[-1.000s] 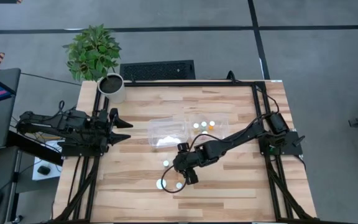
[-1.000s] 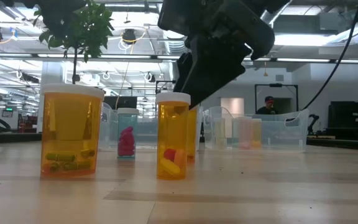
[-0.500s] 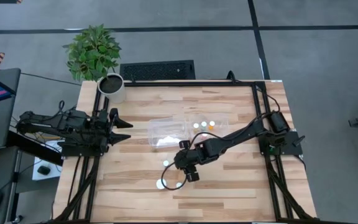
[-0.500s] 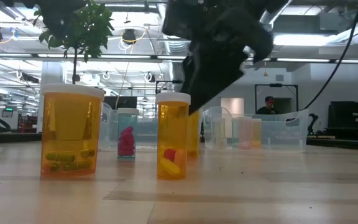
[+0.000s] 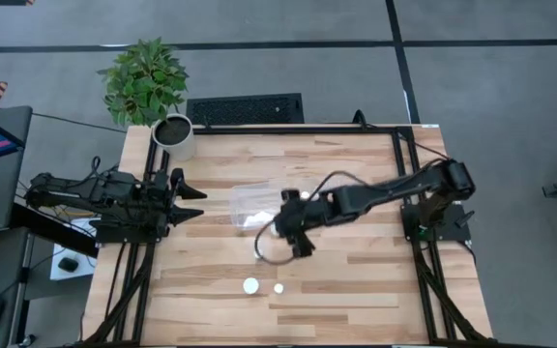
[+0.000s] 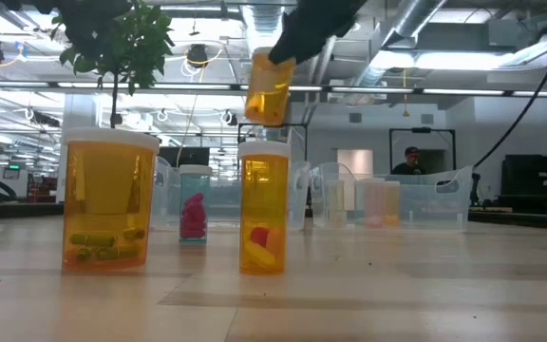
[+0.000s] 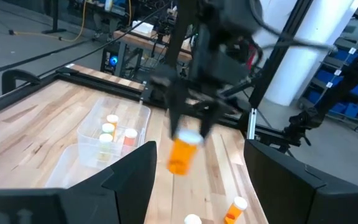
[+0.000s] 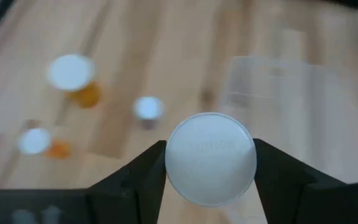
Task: Pick and place medicine bottles into bin by pill shape (circle, oval)
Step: Put the top big orange pill bottle into the left transparent bin
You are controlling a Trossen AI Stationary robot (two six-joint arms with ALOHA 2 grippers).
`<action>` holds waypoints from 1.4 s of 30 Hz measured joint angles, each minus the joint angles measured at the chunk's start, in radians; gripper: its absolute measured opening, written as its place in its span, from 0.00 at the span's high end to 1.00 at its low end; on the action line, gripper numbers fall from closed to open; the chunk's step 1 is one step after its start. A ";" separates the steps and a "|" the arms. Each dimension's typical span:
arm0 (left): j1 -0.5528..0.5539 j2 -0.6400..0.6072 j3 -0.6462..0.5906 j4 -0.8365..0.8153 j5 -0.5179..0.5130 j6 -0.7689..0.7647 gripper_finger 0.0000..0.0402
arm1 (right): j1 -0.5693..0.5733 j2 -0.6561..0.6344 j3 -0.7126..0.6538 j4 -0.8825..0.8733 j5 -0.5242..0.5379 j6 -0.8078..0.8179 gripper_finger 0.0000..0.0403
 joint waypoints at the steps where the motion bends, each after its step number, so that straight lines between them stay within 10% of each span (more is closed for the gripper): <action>1: 0.000 0.000 0.000 0.000 0.000 0.000 0.41 | -0.017 -0.011 0.000 0.000 0.013 -0.007 0.45; 16: 0.000 -0.001 0.000 -0.001 0.000 0.025 0.41 | -0.230 0.151 -0.002 0.055 -0.027 -0.025 0.44; 42: 0.000 0.000 0.000 -0.016 0.000 0.037 0.41 | -0.286 0.277 0.002 0.134 -0.098 -0.025 0.44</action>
